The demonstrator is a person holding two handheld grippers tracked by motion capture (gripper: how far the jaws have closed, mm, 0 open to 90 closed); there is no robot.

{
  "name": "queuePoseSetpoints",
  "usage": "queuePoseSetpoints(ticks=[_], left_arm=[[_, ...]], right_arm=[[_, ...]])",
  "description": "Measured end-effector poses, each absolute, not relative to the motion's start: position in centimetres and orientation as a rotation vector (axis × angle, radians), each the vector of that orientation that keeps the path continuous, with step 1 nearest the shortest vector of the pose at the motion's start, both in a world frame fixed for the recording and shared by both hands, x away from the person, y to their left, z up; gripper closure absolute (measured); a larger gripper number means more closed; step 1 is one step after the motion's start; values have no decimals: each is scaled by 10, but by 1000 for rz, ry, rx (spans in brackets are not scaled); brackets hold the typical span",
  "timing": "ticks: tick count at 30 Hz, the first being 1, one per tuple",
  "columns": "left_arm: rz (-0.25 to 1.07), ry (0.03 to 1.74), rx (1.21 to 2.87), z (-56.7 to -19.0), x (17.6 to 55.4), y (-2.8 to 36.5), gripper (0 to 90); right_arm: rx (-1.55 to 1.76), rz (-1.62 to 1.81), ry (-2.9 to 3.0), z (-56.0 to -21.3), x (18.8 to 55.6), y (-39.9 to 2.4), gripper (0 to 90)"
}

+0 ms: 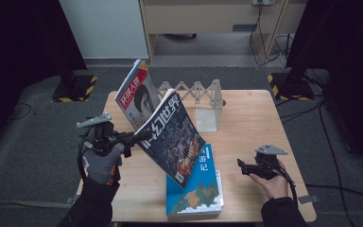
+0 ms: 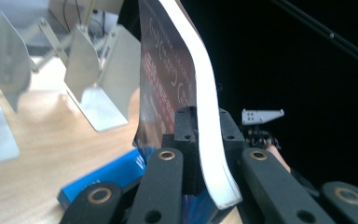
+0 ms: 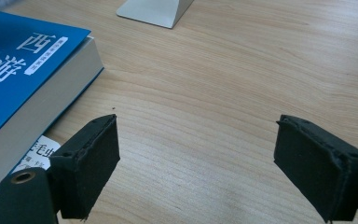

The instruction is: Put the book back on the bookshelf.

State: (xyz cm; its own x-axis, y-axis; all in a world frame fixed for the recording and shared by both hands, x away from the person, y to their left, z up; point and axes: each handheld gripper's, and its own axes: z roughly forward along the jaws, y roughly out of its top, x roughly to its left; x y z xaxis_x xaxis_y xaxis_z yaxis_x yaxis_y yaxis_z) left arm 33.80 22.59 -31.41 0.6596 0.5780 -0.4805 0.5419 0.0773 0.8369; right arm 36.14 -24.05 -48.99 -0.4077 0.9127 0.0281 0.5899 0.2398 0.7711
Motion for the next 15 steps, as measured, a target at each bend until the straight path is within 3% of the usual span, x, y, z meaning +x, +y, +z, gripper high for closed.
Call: queuePoseSetpoints(ticks=[15], left_arm=[[166, 916, 1497, -262, 347, 236, 821]], right_arm=[[1376, 1006, 2086, -490, 362, -241, 144]])
